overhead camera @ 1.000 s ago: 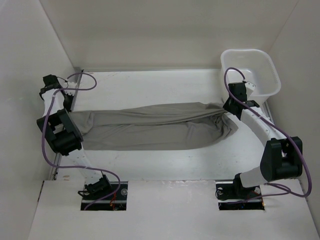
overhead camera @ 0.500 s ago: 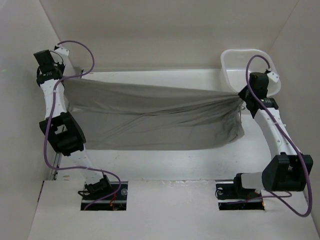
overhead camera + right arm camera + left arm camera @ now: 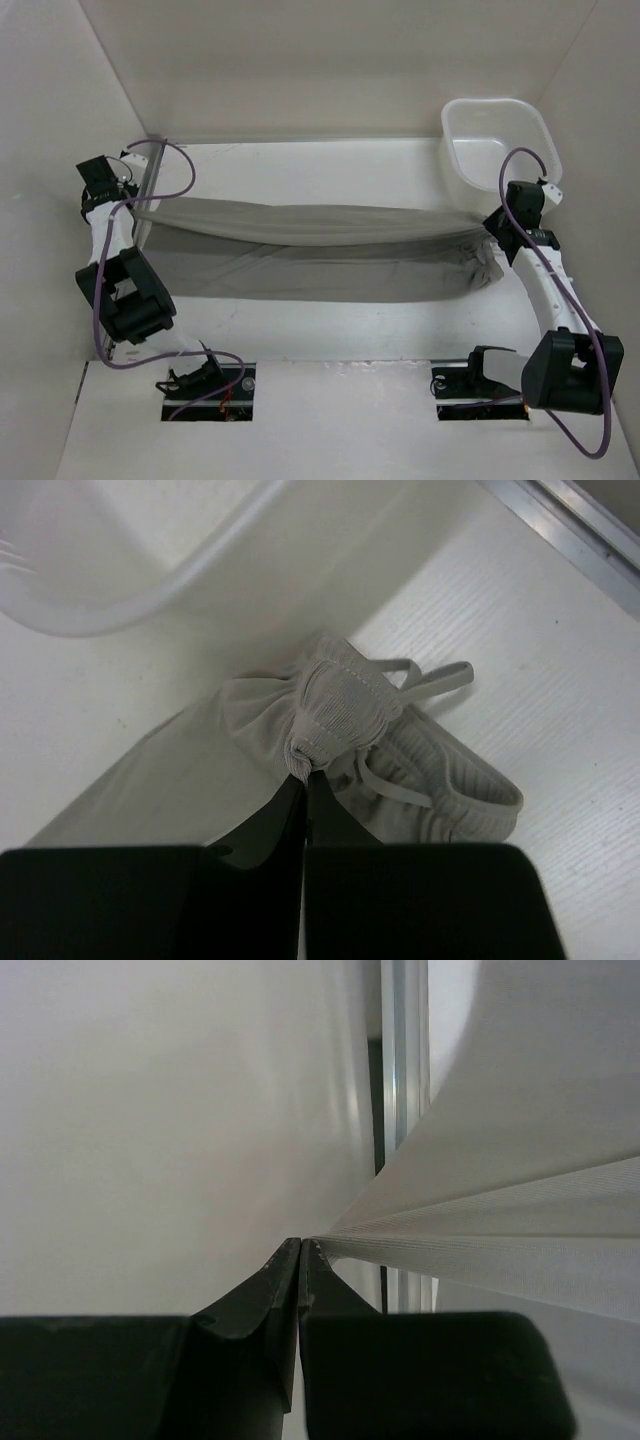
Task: Fold and stack the trousers
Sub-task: Fold the trousers
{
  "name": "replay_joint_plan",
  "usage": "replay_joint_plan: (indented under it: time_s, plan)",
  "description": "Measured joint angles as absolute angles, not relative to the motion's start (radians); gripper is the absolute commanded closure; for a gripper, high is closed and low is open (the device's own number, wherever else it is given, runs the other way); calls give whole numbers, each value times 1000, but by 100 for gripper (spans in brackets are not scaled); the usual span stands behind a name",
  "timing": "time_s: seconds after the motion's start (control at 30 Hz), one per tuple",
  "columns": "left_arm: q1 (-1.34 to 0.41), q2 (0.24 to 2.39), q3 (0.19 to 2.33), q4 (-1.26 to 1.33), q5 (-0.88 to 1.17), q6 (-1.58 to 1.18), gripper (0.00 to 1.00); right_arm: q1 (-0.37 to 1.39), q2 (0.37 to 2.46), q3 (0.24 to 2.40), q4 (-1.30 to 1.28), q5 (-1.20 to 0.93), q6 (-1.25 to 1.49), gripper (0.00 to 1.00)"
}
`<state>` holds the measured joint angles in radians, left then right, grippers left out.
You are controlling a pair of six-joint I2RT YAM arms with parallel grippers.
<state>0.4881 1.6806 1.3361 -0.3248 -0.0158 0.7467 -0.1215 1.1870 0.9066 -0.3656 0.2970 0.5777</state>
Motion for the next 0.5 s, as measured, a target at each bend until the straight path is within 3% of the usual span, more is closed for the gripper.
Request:
replay_joint_plan:
  time_s: [0.5]
  plan:
    - [575,1380,1037,-334,-2,797,99,-156,1011,799,-440,279,615,100]
